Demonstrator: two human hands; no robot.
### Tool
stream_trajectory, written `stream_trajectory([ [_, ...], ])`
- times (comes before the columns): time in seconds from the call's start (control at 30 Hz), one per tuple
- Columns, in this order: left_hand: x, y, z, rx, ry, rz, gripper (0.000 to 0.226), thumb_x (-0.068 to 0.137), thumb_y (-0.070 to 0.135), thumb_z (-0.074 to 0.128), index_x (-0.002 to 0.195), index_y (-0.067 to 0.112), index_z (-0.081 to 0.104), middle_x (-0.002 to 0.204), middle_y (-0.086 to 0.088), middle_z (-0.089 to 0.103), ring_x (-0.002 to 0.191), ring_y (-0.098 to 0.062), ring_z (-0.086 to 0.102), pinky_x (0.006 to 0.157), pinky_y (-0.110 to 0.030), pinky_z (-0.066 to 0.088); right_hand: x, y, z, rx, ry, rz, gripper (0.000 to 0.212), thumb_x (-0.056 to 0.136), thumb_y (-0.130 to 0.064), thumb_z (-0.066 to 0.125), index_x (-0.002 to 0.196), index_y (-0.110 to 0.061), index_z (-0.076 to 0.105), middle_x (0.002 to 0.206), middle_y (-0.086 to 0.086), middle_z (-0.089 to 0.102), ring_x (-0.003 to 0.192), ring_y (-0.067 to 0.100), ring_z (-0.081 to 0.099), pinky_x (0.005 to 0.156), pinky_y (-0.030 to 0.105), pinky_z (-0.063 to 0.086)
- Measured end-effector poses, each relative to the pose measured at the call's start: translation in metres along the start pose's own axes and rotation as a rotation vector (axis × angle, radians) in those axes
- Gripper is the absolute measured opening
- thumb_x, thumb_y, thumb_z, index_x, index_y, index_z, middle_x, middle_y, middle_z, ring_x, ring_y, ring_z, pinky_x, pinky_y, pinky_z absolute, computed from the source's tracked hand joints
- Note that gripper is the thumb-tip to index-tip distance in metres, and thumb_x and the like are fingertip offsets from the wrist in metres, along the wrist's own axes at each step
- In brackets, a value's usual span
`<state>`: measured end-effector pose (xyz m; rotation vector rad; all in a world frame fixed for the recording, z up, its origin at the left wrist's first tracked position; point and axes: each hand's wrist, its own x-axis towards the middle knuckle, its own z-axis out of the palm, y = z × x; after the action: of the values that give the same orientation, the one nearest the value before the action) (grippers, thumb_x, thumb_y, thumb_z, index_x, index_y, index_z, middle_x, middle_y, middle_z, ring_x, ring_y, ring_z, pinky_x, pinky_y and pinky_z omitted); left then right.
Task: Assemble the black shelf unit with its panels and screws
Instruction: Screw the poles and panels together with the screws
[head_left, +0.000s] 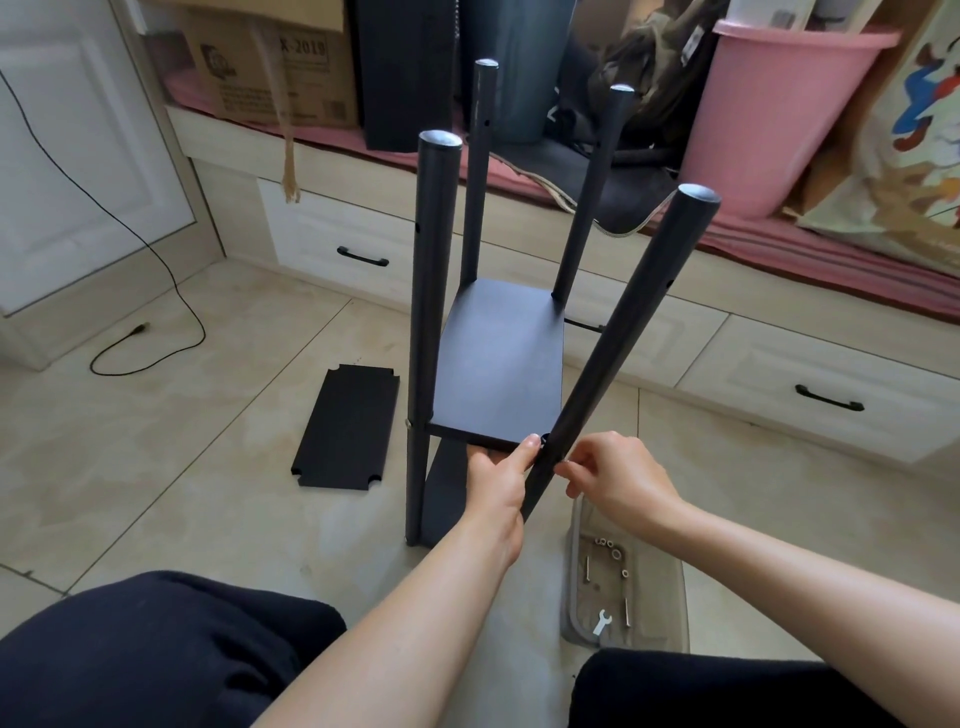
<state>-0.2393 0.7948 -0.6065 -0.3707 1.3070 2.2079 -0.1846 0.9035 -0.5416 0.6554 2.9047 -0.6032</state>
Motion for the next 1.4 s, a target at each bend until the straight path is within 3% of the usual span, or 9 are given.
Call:
stream_trajectory([
  [0.17, 0.004, 0.000, 0.001, -0.017, 0.007, -0.011, 0.041, 0.091, 0.011, 0.072, 0.127, 0.017, 0.055, 0.113, -0.005, 0.073, 0.104, -0.021, 0.071, 0.083, -0.032, 0.050, 0.001, -0.004, -0.003, -0.034, -0.016, 0.030, 0.029, 0.094, -0.041, 0.054, 0.082, -0.020, 0.071, 0.075, -0.002, 0.071, 0.075, 0.021, 0.068, 0.072, 0.038, 0.058],
  [0.3, 0.004, -0.001, 0.000, -0.012, -0.009, -0.001, 0.043, 0.091, 0.013, 0.072, 0.130, 0.017, 0.054, 0.117, -0.006, 0.071, 0.109, -0.022, 0.068, 0.094, -0.036, 0.047, 0.001, -0.002, -0.002, 0.005, -0.051, -0.011, 0.027, 0.096, -0.037, 0.054, 0.087, -0.021, 0.074, 0.072, -0.007, 0.071, 0.073, 0.017, 0.068, 0.071, 0.038, 0.058],
  [0.5, 0.002, -0.002, -0.001, 0.001, 0.001, 0.008, 0.041, 0.091, 0.017, 0.073, 0.127, 0.017, 0.054, 0.114, -0.002, 0.073, 0.106, -0.018, 0.069, 0.075, -0.025, 0.047, 0.003, 0.005, -0.001, -0.010, -0.038, -0.045, 0.025, 0.097, -0.037, 0.056, 0.082, -0.024, 0.073, 0.065, -0.012, 0.070, 0.071, 0.009, 0.066, 0.068, 0.032, 0.055],
  [0.67, 0.001, -0.003, -0.001, 0.042, -0.002, 0.028, 0.039, 0.090, 0.020, 0.074, 0.124, 0.025, 0.055, 0.105, 0.008, 0.074, 0.096, -0.007, 0.070, 0.068, -0.020, 0.043, 0.004, 0.008, 0.000, 0.036, -0.033, -0.075, 0.024, 0.098, -0.033, 0.059, 0.086, -0.018, 0.072, 0.066, -0.009, 0.070, 0.068, 0.009, 0.066, 0.072, 0.036, 0.057],
  [0.97, 0.003, -0.002, -0.002, 0.053, -0.002, 0.022, 0.039, 0.091, 0.019, 0.074, 0.124, 0.022, 0.053, 0.111, 0.000, 0.073, 0.103, -0.016, 0.070, 0.074, -0.026, 0.046, -0.001, 0.007, 0.001, 0.030, -0.019, -0.151, 0.020, 0.101, -0.028, 0.052, 0.110, -0.023, 0.069, 0.077, -0.010, 0.069, 0.080, 0.015, 0.067, 0.076, 0.042, 0.057],
  [1.17, 0.004, -0.001, -0.004, 0.071, -0.012, 0.023, 0.038, 0.092, 0.023, 0.072, 0.124, 0.023, 0.052, 0.114, -0.001, 0.072, 0.108, -0.018, 0.068, 0.082, -0.031, 0.048, 0.001, 0.007, 0.001, -0.012, -0.023, -0.156, 0.019, 0.101, -0.031, 0.052, 0.111, -0.032, 0.068, 0.075, -0.013, 0.069, 0.079, 0.011, 0.064, 0.071, 0.036, 0.055],
  [1.4, 0.004, -0.005, -0.004, 0.095, -0.029, 0.020, 0.040, 0.093, 0.026, 0.071, 0.124, 0.033, 0.047, 0.112, 0.010, 0.070, 0.106, -0.010, 0.065, 0.072, -0.025, 0.043, 0.002, 0.006, 0.004, -0.055, -0.014, -0.168, 0.021, 0.103, -0.035, 0.048, 0.114, -0.030, 0.065, 0.076, -0.013, 0.066, 0.079, 0.012, 0.064, 0.071, 0.034, 0.053],
])
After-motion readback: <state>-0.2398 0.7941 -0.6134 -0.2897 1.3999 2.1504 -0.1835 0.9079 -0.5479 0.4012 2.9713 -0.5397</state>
